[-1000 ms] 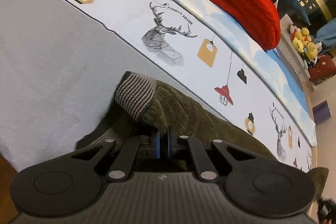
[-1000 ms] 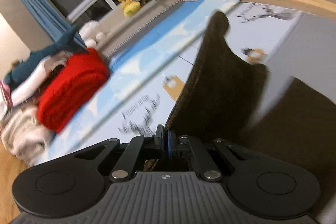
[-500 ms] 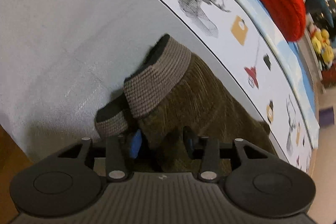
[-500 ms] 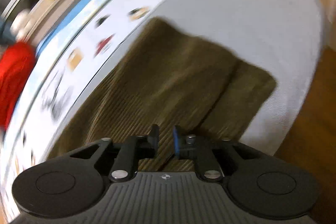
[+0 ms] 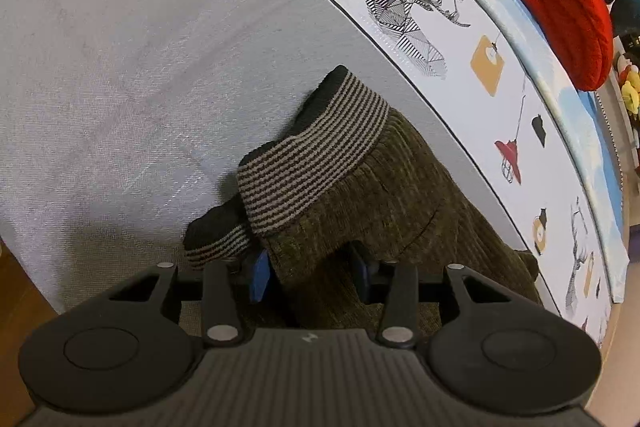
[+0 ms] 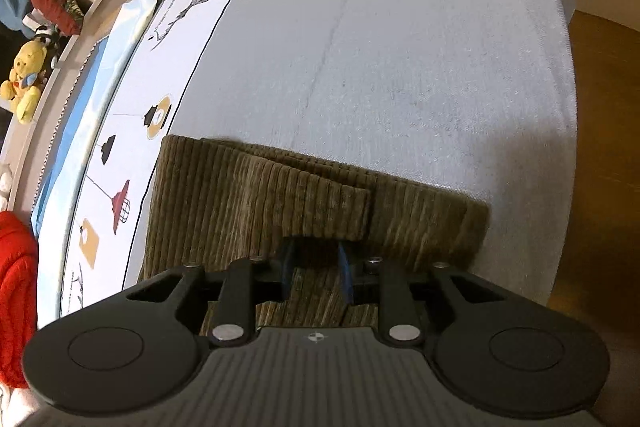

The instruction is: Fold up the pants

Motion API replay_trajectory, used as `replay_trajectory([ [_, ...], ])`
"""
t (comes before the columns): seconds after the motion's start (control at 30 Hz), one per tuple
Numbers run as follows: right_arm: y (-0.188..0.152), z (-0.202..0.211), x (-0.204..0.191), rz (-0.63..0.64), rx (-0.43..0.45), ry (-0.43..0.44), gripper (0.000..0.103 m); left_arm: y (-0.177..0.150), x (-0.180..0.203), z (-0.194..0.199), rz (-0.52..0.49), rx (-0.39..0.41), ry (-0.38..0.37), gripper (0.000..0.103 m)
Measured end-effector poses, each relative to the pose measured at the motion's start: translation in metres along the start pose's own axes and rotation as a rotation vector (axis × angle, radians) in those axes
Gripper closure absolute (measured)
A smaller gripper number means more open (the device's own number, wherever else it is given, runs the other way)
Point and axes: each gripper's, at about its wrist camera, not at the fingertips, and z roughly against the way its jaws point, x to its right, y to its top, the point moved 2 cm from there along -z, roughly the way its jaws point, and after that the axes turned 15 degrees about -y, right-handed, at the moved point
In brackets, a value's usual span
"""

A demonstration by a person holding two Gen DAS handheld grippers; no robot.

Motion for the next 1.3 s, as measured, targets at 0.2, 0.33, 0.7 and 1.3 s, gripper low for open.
replay_trajectory([
  [0.2, -0.005, -0.001, -0.007, 0.069, 0.001, -0.051, 0.070, 0.000, -0.002, 0.003, 0.011, 0.008, -0.002, 0.057],
  [0.33, -0.004, -0.005, -0.021, 0.156, 0.070, -0.041, 0.067, 0.000, 0.000, 0.002, 0.002, 0.010, 0.005, 0.057],
  [0.7, 0.007, 0.095, -0.014, 0.105, 0.400, 0.164, 0.100, -0.013, 0.027, 0.049, -0.196, 0.191, -0.113, 0.095],
  [1.3, -0.006, 0.068, 0.011, 0.220, 0.214, -0.212, 0.086, -0.020, 0.010, 0.061, -0.351, 0.174, 0.114, 0.065],
])
